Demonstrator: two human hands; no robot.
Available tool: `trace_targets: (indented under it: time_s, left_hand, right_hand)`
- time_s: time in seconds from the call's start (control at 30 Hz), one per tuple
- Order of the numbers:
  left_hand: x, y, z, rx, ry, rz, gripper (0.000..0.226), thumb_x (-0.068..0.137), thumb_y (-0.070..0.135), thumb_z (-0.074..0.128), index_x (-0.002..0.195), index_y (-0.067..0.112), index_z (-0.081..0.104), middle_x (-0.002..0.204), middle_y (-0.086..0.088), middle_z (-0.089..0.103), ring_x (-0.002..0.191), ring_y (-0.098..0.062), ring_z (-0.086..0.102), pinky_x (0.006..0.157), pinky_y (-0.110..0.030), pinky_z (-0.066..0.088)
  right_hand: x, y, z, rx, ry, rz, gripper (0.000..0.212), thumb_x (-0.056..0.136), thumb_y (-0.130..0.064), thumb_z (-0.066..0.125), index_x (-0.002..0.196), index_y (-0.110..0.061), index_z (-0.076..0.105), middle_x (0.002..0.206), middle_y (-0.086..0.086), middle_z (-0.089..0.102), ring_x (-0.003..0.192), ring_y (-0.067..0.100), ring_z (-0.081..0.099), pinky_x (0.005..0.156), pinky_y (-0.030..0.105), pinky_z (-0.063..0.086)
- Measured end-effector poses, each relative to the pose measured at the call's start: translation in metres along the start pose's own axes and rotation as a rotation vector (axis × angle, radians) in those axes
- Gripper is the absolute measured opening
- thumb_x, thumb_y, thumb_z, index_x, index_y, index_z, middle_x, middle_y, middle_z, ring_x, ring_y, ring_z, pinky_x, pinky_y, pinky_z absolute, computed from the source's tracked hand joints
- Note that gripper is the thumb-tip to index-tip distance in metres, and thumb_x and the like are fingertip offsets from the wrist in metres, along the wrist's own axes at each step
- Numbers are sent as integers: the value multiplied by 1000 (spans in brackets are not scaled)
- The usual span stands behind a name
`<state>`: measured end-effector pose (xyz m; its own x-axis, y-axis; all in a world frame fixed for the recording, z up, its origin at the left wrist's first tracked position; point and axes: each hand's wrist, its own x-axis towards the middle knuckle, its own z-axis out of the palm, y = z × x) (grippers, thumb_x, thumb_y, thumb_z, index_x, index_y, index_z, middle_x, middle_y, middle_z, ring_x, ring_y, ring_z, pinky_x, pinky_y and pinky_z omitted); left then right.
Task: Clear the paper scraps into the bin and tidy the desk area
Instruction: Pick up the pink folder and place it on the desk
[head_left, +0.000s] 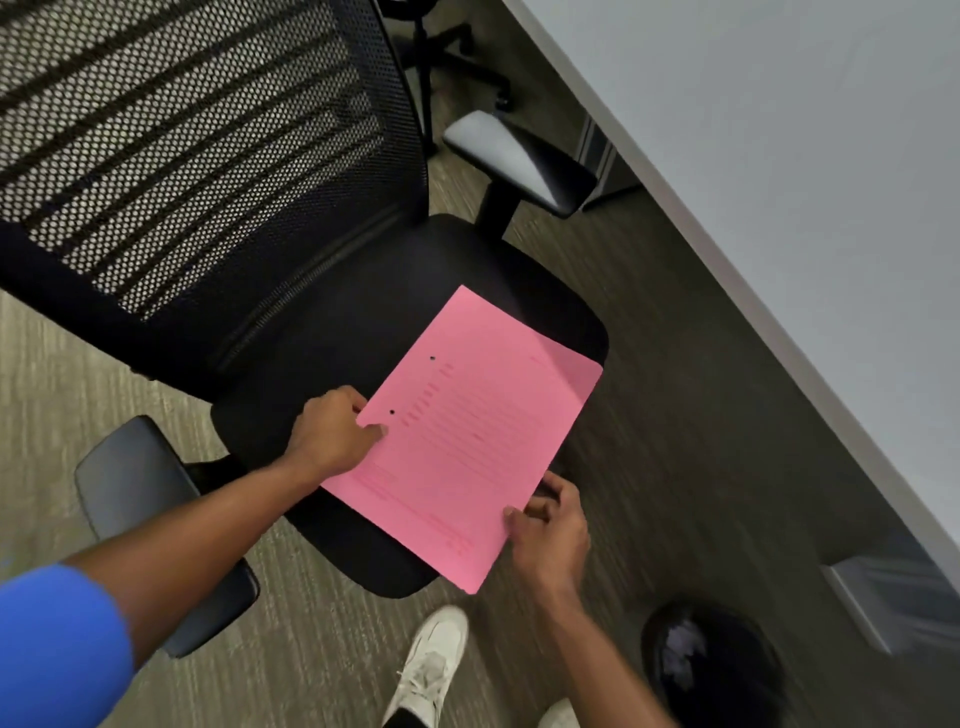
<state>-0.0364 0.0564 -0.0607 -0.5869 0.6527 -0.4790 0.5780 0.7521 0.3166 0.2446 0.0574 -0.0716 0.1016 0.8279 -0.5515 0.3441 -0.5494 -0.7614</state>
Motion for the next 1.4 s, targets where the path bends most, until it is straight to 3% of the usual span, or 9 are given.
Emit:
trace_targets:
  time_s: [0.17, 0.37, 0.63, 0.73, 0.83, 0.93, 1.1, 1.3, 1.4]
  left_hand:
    - [-38, 10, 12, -55, -71, 9, 28, 94, 40, 78, 110, 18, 70, 103, 0, 74, 92, -21, 72, 77, -37, 60]
    - [-92, 22, 19, -50, -128, 17, 27, 93, 44, 78, 97, 20, 66, 97, 0, 74, 90, -24, 73, 83, -46, 65]
    - [-163, 26, 4, -50, -113, 54, 25, 92, 47, 78, 96, 25, 66, 90, 8, 74, 82, -15, 72, 72, -39, 62]
    - [-191, 35, -2, -72, -103, 91, 22, 93, 47, 76, 98, 28, 65, 91, 12, 73, 78, -8, 71, 61, -31, 55]
    - [-216, 49, -10, -116, -73, 142, 18, 94, 45, 75, 100, 30, 67, 93, 17, 71, 81, -3, 69, 64, -27, 53]
    - [-236, 72, -21, -179, -60, 194, 13, 95, 42, 76, 97, 34, 67, 96, 18, 71, 82, -1, 67, 65, -22, 51]
    - [-268, 134, -41, -284, -94, 257, 14, 97, 40, 74, 105, 33, 64, 94, 15, 70, 81, -5, 72, 60, -19, 51]
    - [-317, 209, -64, -358, -105, 336, 16, 98, 38, 73, 110, 30, 64, 100, 13, 71, 85, -8, 74, 64, -25, 58]
    - [-338, 237, -70, -364, -115, 375, 16, 99, 38, 72, 111, 32, 63, 98, 11, 73, 78, -8, 76, 59, -24, 60]
  right_hand:
    - [-17, 22, -48, -75, -24, -96, 59, 87, -1, 82, 131, -32, 59, 89, -4, 77, 73, 6, 73, 57, 13, 53]
    - [-38, 39, -93, -70, -53, -169, 62, 85, 2, 82, 128, -38, 62, 88, -11, 78, 80, 5, 75, 64, 13, 57]
    - [-80, 40, -160, 10, -152, -222, 66, 87, 2, 80, 131, -44, 61, 101, 2, 79, 94, 21, 76, 83, 46, 67]
    - [-99, 28, -188, 13, -159, -251, 67, 87, -2, 81, 130, -49, 60, 105, 0, 78, 96, 22, 76, 82, 41, 67]
    - [-120, 15, -215, 11, -148, -267, 66, 89, -6, 80, 127, -56, 59, 114, -10, 76, 103, 16, 75, 83, 33, 67]
    - [-137, 1, -243, 57, -111, -268, 62, 90, -9, 80, 130, -51, 60, 116, -13, 76, 104, 15, 74, 83, 34, 66]
    - [-157, -29, -299, 125, -15, -280, 60, 89, -8, 83, 131, -44, 60, 107, -12, 79, 100, 11, 77, 76, 15, 61]
    - [-176, -71, -365, 85, 84, -309, 57, 93, -24, 81, 138, -46, 55, 116, -22, 77, 107, -1, 74, 79, 17, 60]
    - [-180, -80, -394, 42, 140, -330, 59, 95, -26, 78, 142, -50, 53, 108, -20, 78, 103, 1, 75, 84, 27, 63]
